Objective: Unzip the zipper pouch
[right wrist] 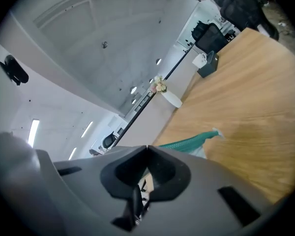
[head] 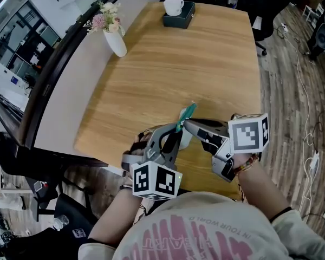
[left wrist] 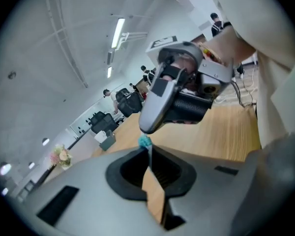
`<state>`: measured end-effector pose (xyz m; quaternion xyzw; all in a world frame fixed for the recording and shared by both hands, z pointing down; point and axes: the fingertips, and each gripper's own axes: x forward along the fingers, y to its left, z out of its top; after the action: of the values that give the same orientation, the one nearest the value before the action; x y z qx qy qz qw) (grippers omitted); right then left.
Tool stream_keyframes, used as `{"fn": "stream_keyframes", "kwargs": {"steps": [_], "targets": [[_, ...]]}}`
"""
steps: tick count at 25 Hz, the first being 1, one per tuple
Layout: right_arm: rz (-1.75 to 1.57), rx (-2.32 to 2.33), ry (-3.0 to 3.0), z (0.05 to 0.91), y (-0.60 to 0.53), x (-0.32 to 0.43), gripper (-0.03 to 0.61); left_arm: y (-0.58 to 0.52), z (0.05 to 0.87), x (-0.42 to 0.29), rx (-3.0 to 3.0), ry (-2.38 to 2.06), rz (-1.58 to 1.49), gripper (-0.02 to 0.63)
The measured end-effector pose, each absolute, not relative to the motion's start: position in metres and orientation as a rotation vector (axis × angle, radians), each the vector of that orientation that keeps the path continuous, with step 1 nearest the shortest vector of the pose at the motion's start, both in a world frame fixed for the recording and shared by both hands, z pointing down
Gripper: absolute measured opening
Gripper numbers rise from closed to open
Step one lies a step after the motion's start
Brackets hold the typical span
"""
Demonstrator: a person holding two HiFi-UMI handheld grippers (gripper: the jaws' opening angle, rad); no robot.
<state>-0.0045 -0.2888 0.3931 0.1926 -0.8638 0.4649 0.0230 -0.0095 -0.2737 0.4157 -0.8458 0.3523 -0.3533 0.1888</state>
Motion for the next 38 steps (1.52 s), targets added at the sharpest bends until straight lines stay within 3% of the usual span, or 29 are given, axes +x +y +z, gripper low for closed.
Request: {"fn": "stream_keyframes", "kwargs": {"steps": [11, 38], "targets": [[1.351, 0.661, -2.698, 0.390, -0.289, 0.002, -0.003, -0.269, 0.407, -0.011, -2.643, 1.140, -0.821, 0.012], [1.089, 0.800, -2.666, 0.409, -0.277, 0.022, -0.003, -0.231, 0.397, -0.006, -2.743, 1.314, -0.743, 0.012]]}}
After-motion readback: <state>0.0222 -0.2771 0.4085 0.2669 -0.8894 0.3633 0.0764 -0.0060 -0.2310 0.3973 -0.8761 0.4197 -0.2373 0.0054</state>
